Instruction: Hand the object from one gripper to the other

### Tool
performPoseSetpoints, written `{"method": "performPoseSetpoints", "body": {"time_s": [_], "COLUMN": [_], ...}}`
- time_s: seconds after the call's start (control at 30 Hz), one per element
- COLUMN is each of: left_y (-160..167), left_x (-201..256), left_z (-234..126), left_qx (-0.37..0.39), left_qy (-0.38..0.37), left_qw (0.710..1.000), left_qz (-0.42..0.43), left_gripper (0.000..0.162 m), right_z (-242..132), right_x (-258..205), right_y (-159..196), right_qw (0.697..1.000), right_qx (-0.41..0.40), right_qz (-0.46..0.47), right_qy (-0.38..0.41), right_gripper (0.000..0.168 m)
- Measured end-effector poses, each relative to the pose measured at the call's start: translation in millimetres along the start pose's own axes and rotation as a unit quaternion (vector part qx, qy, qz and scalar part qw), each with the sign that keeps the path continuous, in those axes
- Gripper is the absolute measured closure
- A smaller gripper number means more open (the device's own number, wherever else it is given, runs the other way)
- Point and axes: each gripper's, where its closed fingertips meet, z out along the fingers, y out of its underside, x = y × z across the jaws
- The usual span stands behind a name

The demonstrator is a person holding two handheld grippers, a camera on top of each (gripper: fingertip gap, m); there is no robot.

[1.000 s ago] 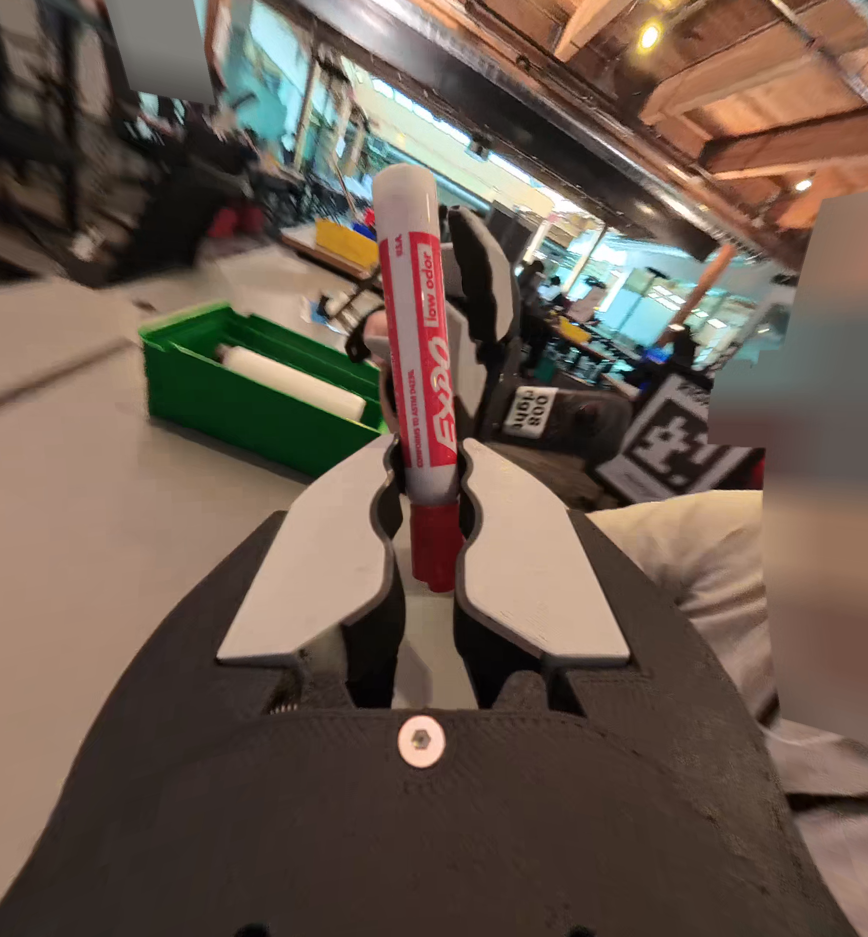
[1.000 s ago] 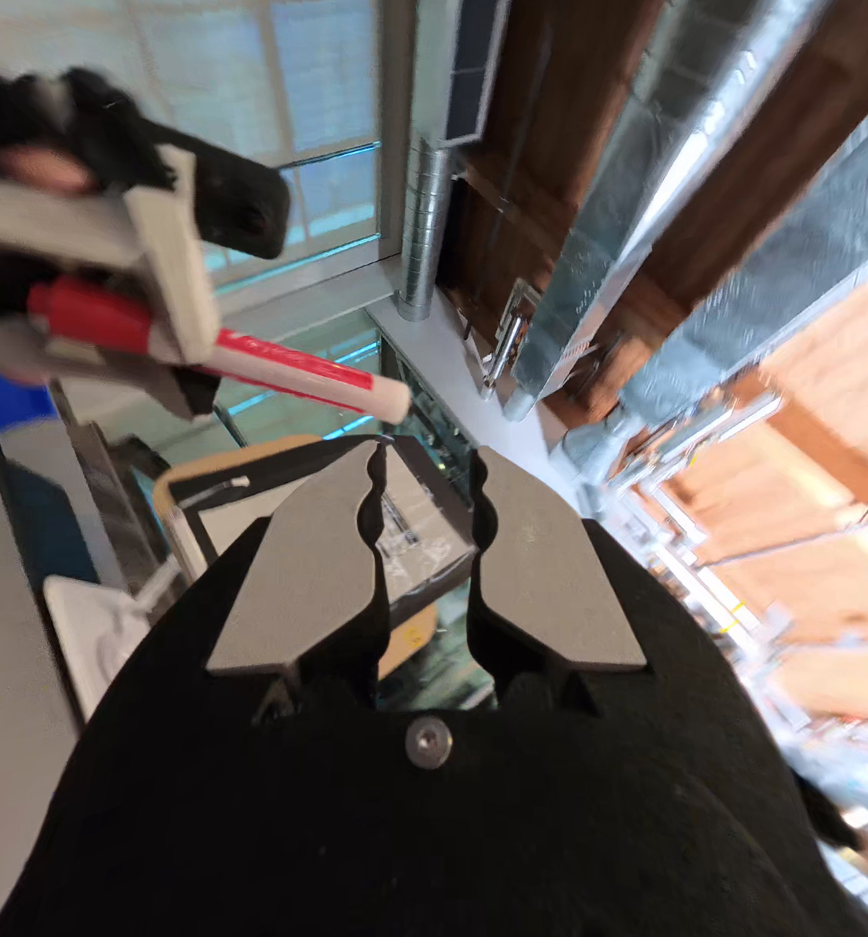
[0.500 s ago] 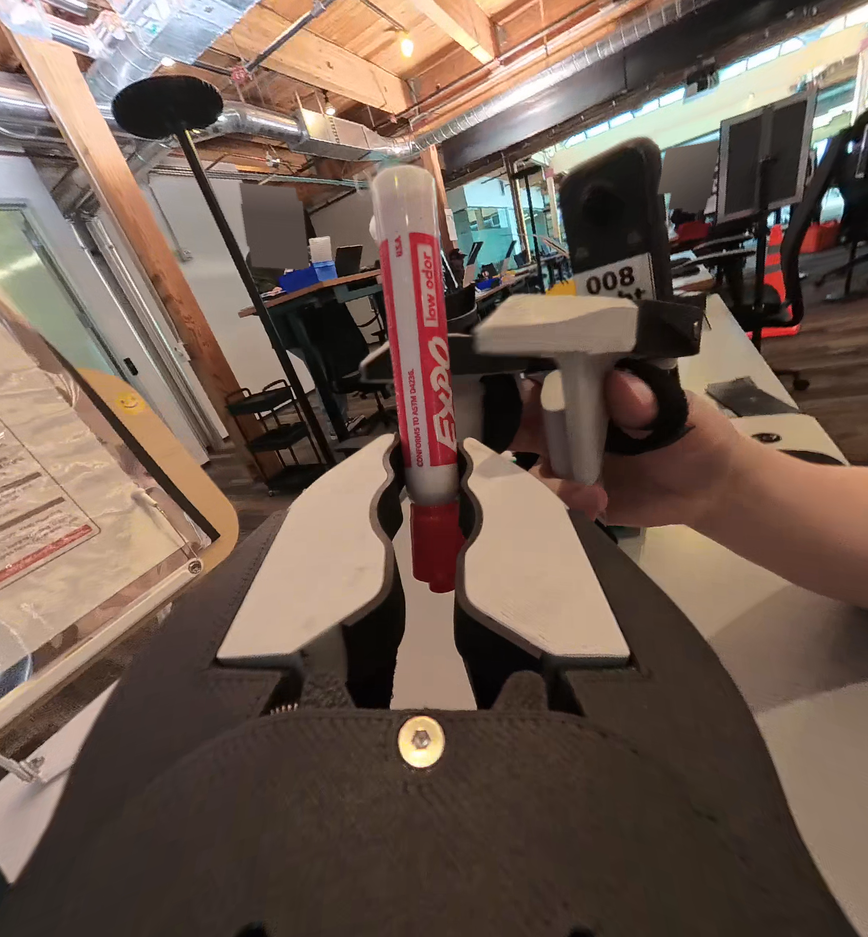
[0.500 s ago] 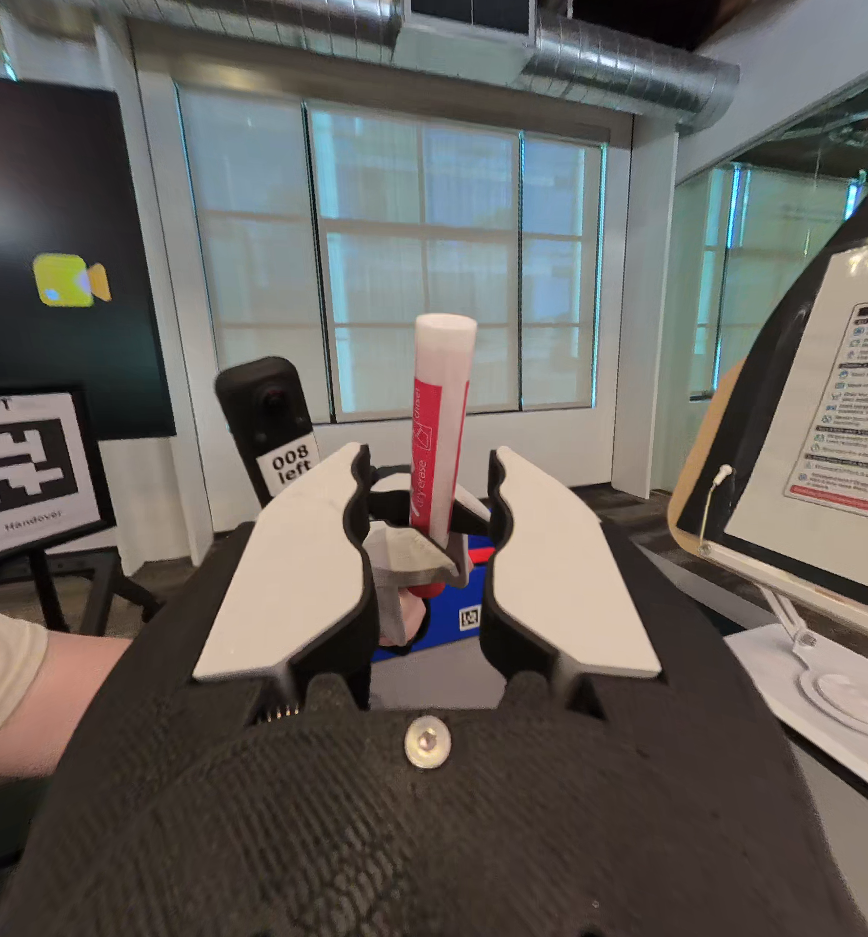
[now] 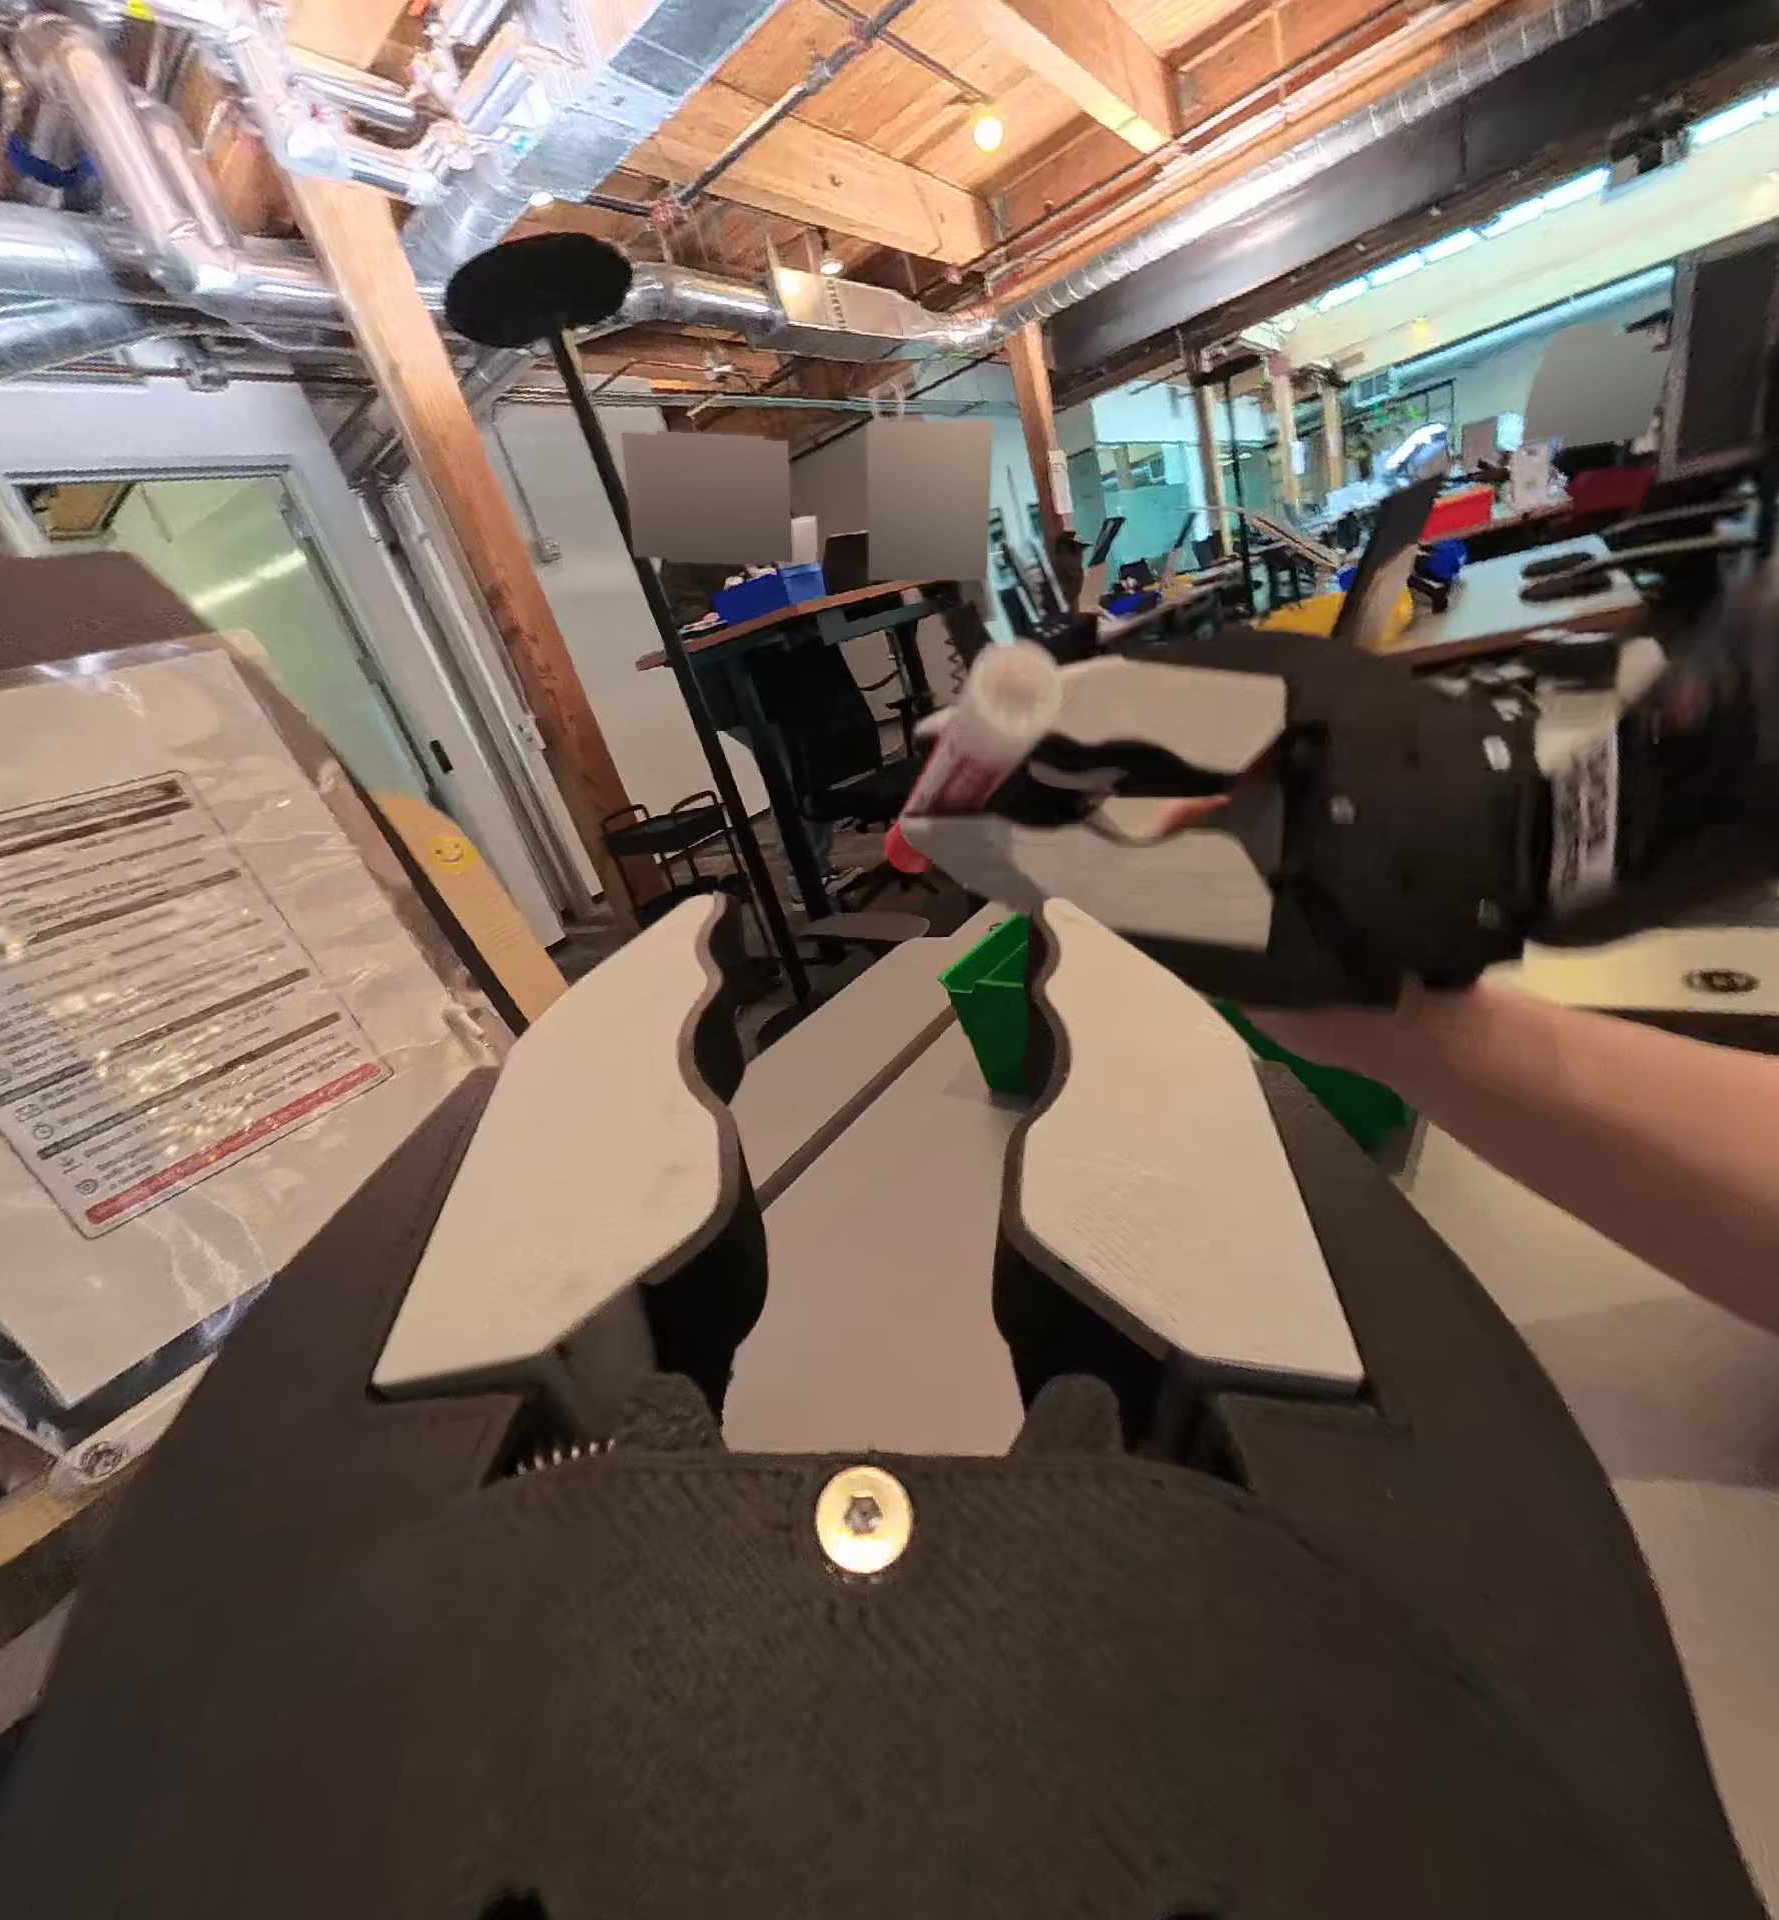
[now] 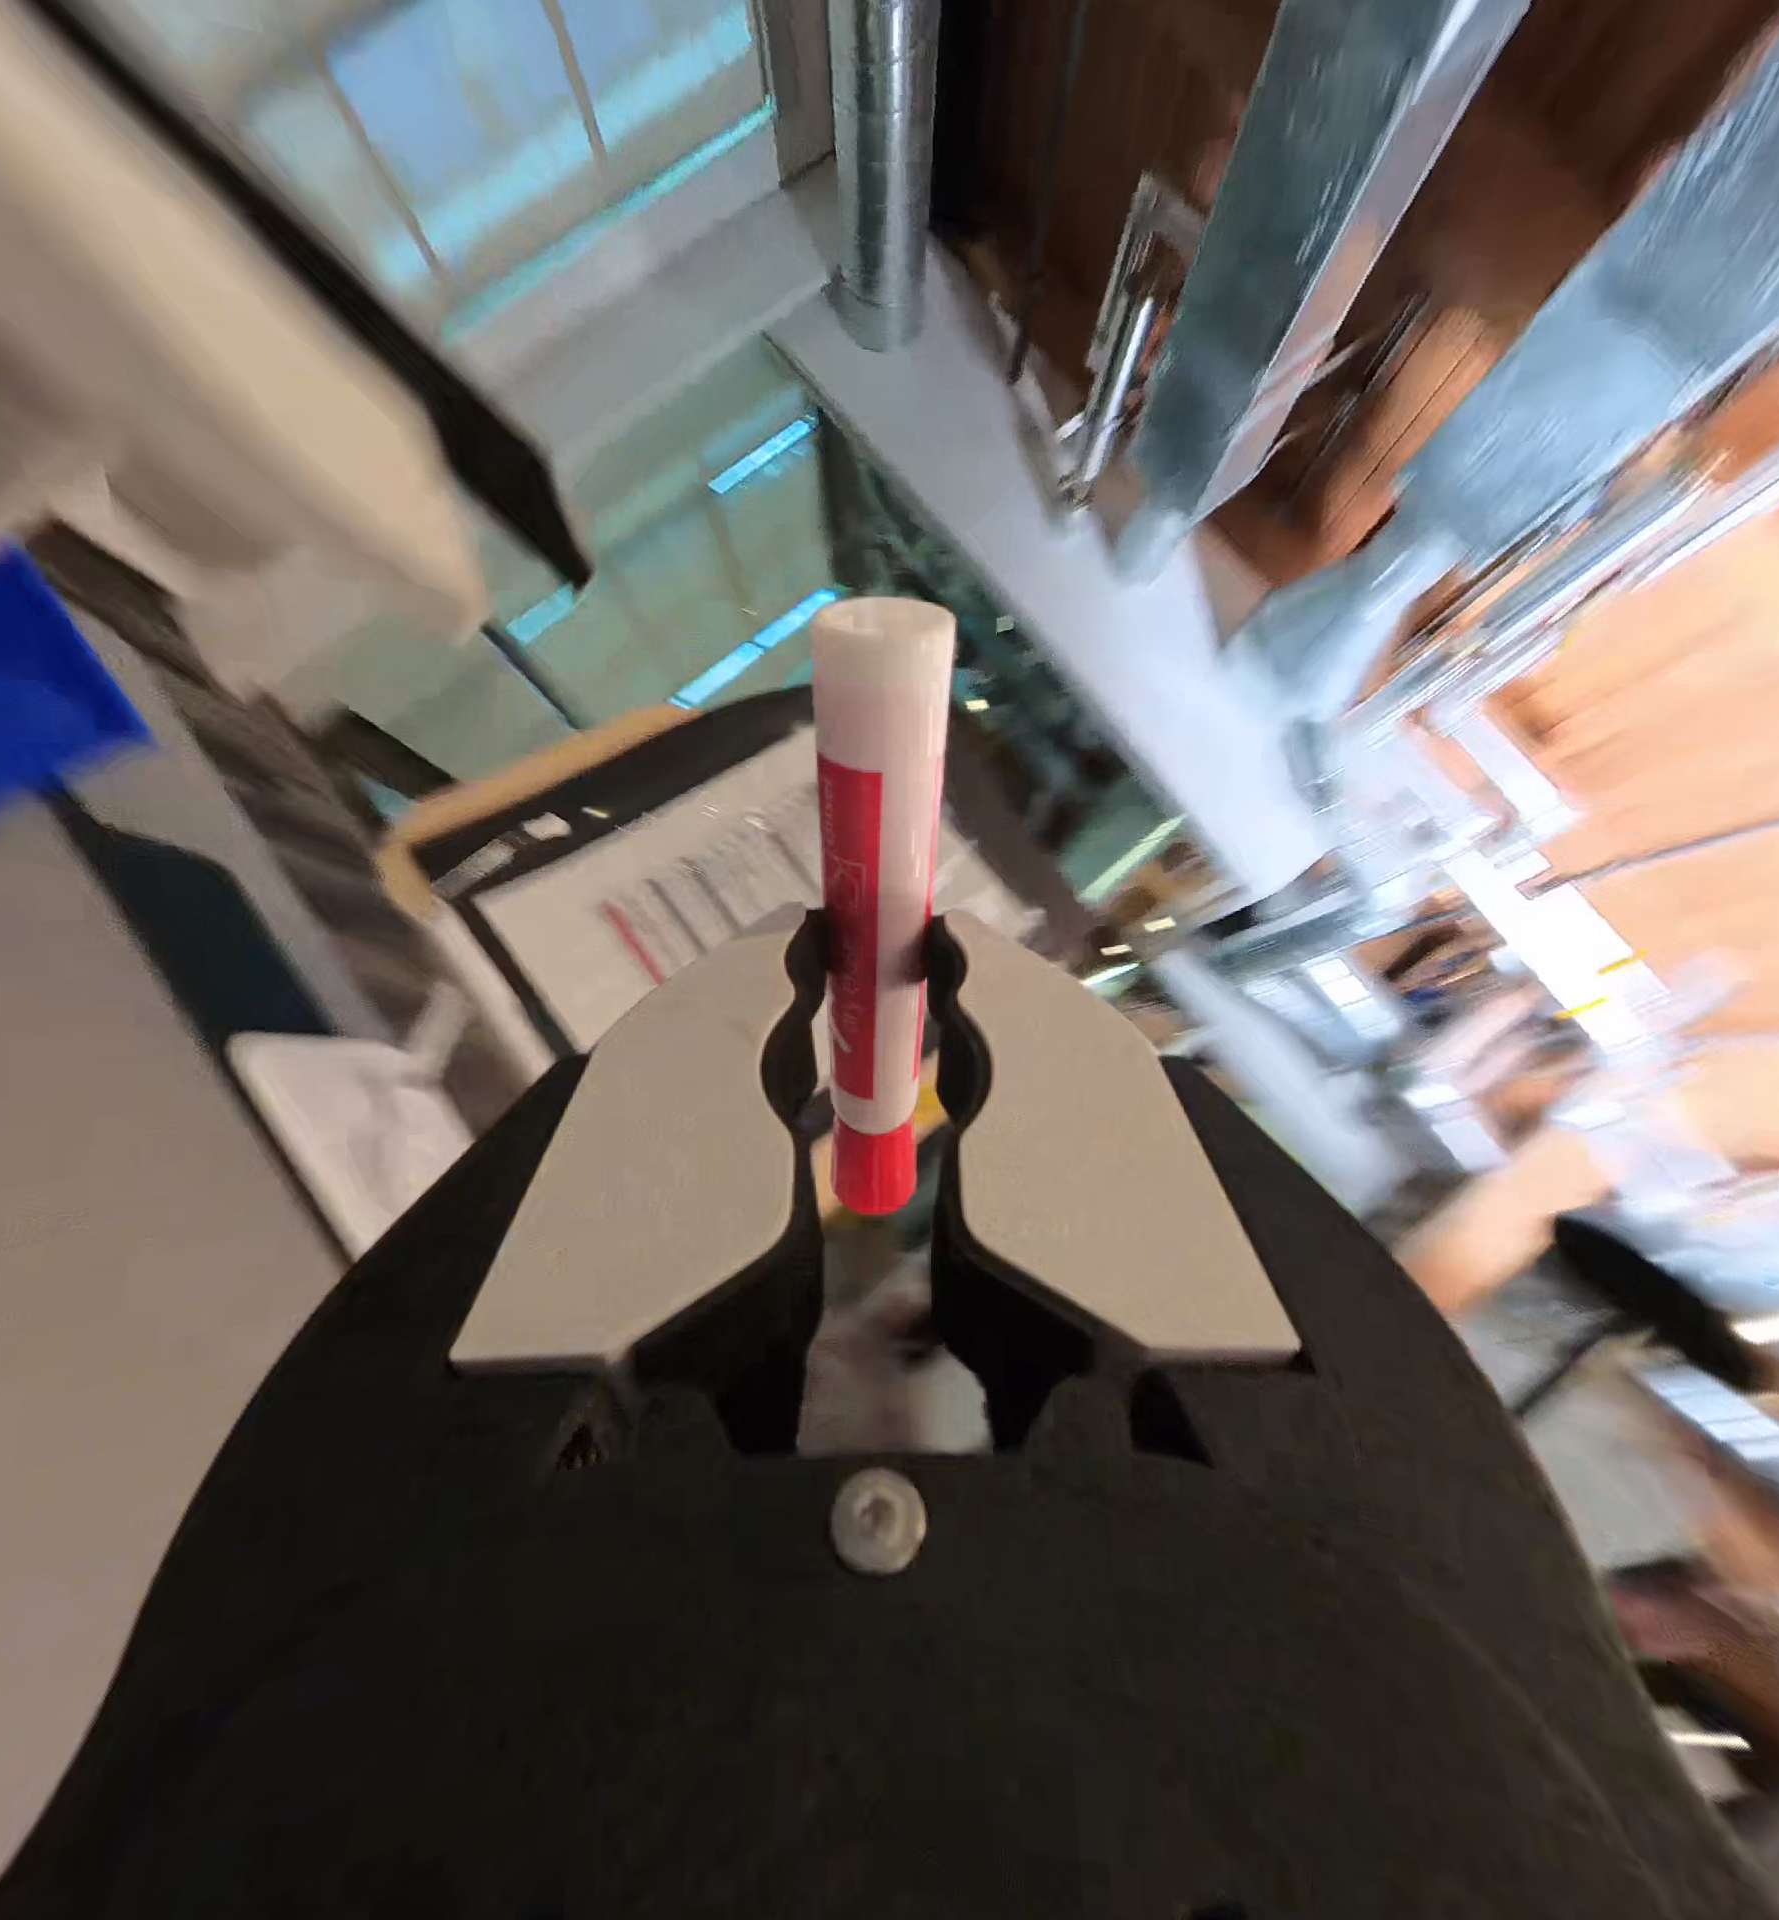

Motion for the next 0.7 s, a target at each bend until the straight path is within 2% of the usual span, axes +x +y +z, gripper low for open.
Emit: {"method": "performPoseSetpoints", "body": {"time_s": [0.03,0.23,0.43,0.53,0.6,0.7], "left_y": [-5,3,19,23,26,22], "left_x": [1,8,5,5,3,-2], "left_z": [-1,4,8,8,9,6], "left_qx": [-0.002,-0.059,-0.081,-0.088,-0.095,-0.081], "left_qy": [-0.010,-0.047,-0.014,-0.008,-0.009,0.022], "left_qw": [1.000,0.997,0.996,0.996,0.995,0.994], "left_qz": [-0.007,0.016,-0.022,-0.006,0.000,-0.076], "left_gripper": [0.110,0.113,0.130,0.142,0.142,0.142], "right_z": [0,3,5,7,8,7], "right_x": [-3,-28,-41,-48,-51,-55], "right_y": [-1,-11,-12,-8,-5,-10], "right_qw": [0.999,0.992,0.988,0.985,0.984,0.989], "right_qx": [-0.003,0.005,0.002,-0.007,-0.012,0.006], "right_qz": [-0.050,-0.126,-0.151,-0.167,-0.172,-0.124], "right_qy": [0.009,0.002,-0.019,-0.032,-0.039,-0.078], "right_gripper": [0.149,0.149,0.149,0.149,0.149,0.148]}}
